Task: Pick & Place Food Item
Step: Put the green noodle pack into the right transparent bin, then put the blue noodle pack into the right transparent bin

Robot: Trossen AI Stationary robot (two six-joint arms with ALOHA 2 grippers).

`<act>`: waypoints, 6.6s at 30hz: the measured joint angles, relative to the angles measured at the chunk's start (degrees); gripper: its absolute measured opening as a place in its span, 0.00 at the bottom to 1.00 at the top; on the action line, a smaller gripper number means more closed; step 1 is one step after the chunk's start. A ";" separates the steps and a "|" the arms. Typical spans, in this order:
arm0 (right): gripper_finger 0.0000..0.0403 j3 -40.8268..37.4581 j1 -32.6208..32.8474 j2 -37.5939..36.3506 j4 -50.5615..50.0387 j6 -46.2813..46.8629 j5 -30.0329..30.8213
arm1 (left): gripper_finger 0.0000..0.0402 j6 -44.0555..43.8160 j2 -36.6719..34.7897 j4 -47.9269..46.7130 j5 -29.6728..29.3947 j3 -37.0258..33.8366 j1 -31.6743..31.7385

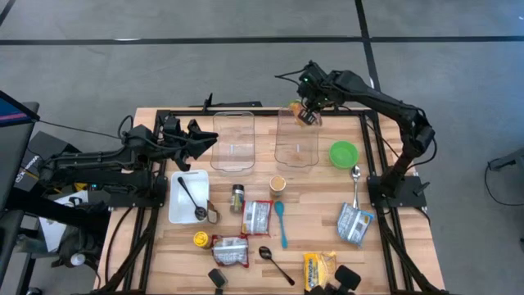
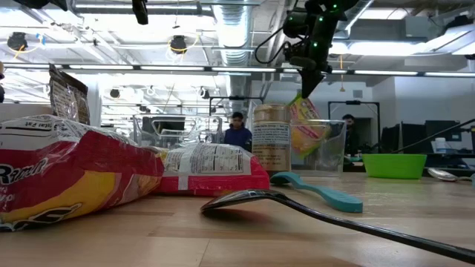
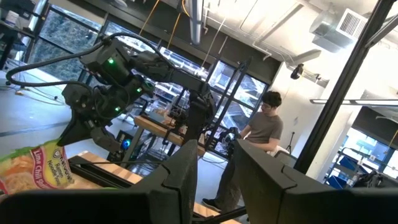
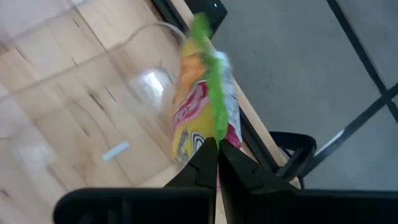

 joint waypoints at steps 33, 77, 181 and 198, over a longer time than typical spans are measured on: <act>0.00 -0.02 0.63 0.37 7.75 -9.46 -5.69 | 0.25 0.02 0.00 0.02 -0.01 0.00 0.00; 0.00 -10.21 1.88 1.55 18.86 3.87 -0.98 | 0.25 0.02 -0.01 0.00 -0.02 0.02 0.00; 0.28 -12.70 4.91 -21.21 0.76 19.30 -7.34 | 0.25 -1.70 4.15 0.51 -0.02 0.00 -0.03; 0.19 -12.70 28.72 -25.49 -16.25 33.00 -20.59 | 0.25 -1.70 4.13 2.23 -0.02 0.00 -0.04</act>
